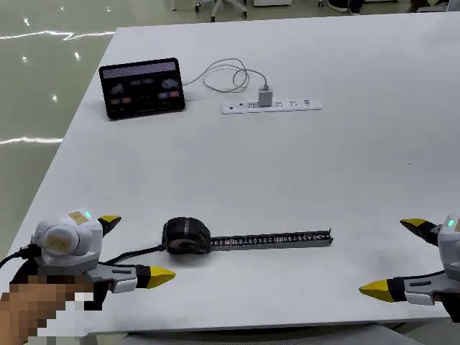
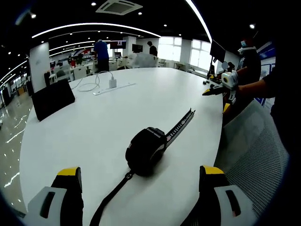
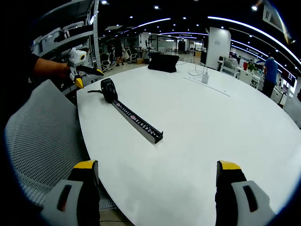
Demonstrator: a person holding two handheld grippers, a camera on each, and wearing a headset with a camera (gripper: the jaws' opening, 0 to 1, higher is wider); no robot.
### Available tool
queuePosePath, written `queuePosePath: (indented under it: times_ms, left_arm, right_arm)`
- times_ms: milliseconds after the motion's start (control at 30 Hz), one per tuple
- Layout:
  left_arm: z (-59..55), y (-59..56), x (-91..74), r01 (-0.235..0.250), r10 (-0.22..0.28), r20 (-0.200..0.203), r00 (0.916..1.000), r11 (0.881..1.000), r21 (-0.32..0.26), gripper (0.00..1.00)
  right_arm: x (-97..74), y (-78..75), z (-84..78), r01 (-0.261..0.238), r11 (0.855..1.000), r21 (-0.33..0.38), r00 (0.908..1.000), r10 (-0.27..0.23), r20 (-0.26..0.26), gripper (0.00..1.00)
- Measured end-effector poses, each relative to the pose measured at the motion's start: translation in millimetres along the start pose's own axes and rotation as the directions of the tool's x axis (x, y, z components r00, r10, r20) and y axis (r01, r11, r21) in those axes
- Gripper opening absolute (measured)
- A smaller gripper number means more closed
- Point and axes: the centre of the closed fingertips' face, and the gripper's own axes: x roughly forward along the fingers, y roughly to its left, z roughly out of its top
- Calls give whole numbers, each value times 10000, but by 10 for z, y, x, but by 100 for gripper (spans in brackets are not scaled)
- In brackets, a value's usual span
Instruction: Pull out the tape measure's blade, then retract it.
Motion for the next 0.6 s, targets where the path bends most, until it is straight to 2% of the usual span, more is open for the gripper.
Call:
queuePosePath:
  times_ms: [167,333,600]
  left_arm:
    - [17,-34,12,44,-44,-17,10000,10000,11,100]
    - [32,10,15,-41,42,32,10000,10000,-43,100]
    - [-4,-10,-11,-5,5,79,10000,10000,-75,100]
  right_arm:
    - [-6,16,-1,12,10000,19,10000,-12,35,100]
    - [0,31,1,9,10000,38,10000,-10,70,100]
    - [-14,42,-29,-64,10000,1,10000,64,-5,100]
